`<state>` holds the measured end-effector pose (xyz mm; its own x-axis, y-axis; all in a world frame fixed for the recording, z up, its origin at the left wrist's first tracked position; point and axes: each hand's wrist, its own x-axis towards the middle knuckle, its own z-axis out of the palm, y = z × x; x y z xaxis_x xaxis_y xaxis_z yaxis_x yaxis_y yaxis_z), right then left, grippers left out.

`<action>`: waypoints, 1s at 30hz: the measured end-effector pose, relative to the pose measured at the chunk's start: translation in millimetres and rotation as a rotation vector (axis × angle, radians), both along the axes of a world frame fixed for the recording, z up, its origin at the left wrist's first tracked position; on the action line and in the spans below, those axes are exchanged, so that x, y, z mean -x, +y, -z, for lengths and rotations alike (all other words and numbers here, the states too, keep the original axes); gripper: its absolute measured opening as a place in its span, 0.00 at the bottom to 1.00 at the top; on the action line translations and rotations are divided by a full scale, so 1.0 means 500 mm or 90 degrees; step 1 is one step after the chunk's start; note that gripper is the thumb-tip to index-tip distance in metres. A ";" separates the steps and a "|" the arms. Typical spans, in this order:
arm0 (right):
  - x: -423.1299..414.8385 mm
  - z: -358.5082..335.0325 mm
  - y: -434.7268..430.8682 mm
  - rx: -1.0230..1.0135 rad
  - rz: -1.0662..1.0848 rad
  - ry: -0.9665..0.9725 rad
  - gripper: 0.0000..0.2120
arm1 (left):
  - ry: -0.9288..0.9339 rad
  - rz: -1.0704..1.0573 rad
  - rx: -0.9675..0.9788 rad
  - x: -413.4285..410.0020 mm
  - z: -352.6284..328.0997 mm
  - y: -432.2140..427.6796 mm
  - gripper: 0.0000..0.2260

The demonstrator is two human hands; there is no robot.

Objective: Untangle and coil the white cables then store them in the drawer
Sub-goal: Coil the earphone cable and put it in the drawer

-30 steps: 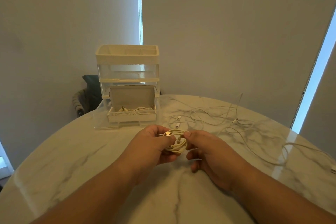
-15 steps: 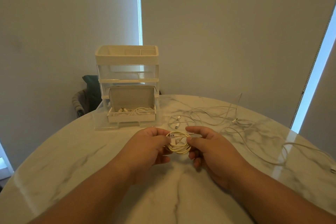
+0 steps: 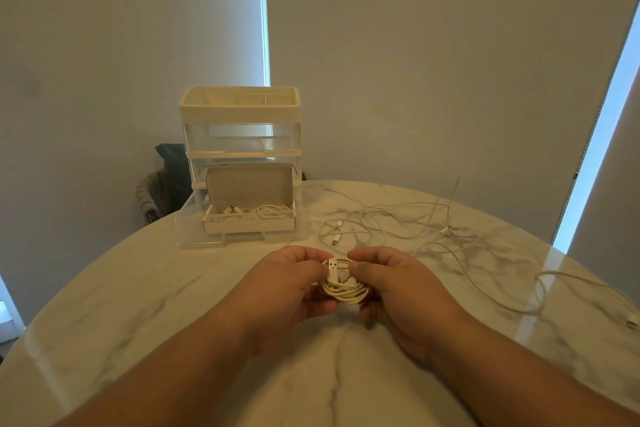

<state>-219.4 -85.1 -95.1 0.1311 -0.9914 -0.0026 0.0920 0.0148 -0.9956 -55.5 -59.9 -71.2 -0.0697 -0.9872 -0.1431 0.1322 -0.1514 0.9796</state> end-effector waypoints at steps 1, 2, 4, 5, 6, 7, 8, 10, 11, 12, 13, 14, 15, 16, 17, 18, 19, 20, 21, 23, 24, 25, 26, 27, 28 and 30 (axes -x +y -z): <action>0.000 0.000 -0.001 0.002 0.000 0.005 0.04 | -0.015 -0.005 0.002 0.000 0.000 0.000 0.08; 0.000 -0.001 0.000 0.003 0.001 0.010 0.04 | -0.020 -0.007 0.003 0.000 0.001 0.001 0.09; -0.002 -0.002 0.001 0.000 0.006 0.003 0.04 | 0.007 -0.007 -0.003 0.002 0.002 0.000 0.09; -0.002 -0.004 0.001 -0.004 0.008 -0.013 0.04 | 0.033 -0.006 -0.007 0.004 0.002 -0.001 0.10; -0.004 -0.006 0.002 -0.011 0.010 -0.032 0.03 | 0.058 -0.005 -0.011 0.006 0.002 0.000 0.11; -0.004 -0.007 0.002 -0.020 0.013 -0.053 0.03 | 0.079 -0.004 -0.017 0.007 0.003 0.000 0.12; -0.006 -0.009 0.002 -0.031 0.015 -0.076 0.04 | 0.100 -0.004 -0.027 0.009 0.005 0.000 0.14; -0.011 -0.012 0.002 -0.055 0.017 -0.139 0.04 | 0.144 0.009 -0.073 0.013 0.007 0.002 0.18; -0.013 -0.014 0.004 -0.064 0.012 -0.168 0.05 | 0.163 0.024 -0.104 0.016 0.007 0.004 0.20; -0.015 -0.014 0.005 -0.070 0.004 -0.183 0.06 | 0.184 0.045 -0.129 0.017 0.005 0.007 0.22; -0.017 -0.014 0.006 -0.073 -0.006 -0.182 0.06 | 0.209 0.065 -0.142 0.019 0.003 0.009 0.23; -0.017 -0.013 0.009 -0.070 -0.018 -0.168 0.07 | 0.233 0.079 -0.145 0.020 0.000 0.011 0.24; -0.015 -0.012 0.010 -0.061 -0.028 -0.145 0.08 | 0.252 0.085 -0.141 0.021 -0.002 0.013 0.23; -0.012 -0.010 0.011 -0.045 -0.033 -0.111 0.09 | 0.265 0.085 -0.135 0.022 -0.004 0.013 0.22; -0.009 -0.010 0.013 -0.023 -0.031 -0.058 0.10 | 0.273 0.078 -0.130 0.022 -0.005 0.013 0.21; -0.007 -0.012 0.015 -0.002 -0.019 0.010 0.13 | 0.272 0.066 -0.127 0.023 -0.005 0.013 0.20; -0.005 -0.017 0.020 0.015 -0.003 0.074 0.16 | 0.263 0.054 -0.126 0.023 -0.005 0.012 0.19; -0.003 -0.020 0.022 0.027 0.015 0.115 0.18 | 0.255 0.045 -0.125 0.023 -0.004 0.011 0.19; -0.001 -0.022 0.023 0.040 0.025 0.133 0.20 | 0.251 0.038 -0.124 0.023 -0.004 0.011 0.19; 0.002 -0.024 0.022 0.070 0.033 0.149 0.24 | 0.243 0.023 -0.122 0.020 -0.006 0.011 0.19; 0.003 -0.025 0.021 0.084 0.035 0.156 0.26 | 0.238 0.011 -0.120 0.018 -0.008 0.010 0.19; 0.005 -0.025 0.020 0.098 0.036 0.158 0.28 | 0.235 0.001 -0.118 0.015 -0.009 0.009 0.20; 0.007 -0.026 0.019 0.110 0.035 0.150 0.29 | 0.236 -0.003 -0.116 0.012 -0.012 0.008 0.21; 0.009 -0.024 0.017 0.120 0.031 0.132 0.28 | 0.241 -0.004 -0.115 0.009 -0.014 0.009 0.23; 0.010 -0.024 0.017 0.129 0.020 0.117 0.26 | 0.246 -0.003 -0.115 0.007 -0.015 0.009 0.25; 0.008 -0.023 0.019 0.142 -0.012 0.109 0.23 | 0.252 0.002 -0.115 0.003 -0.016 0.009 0.28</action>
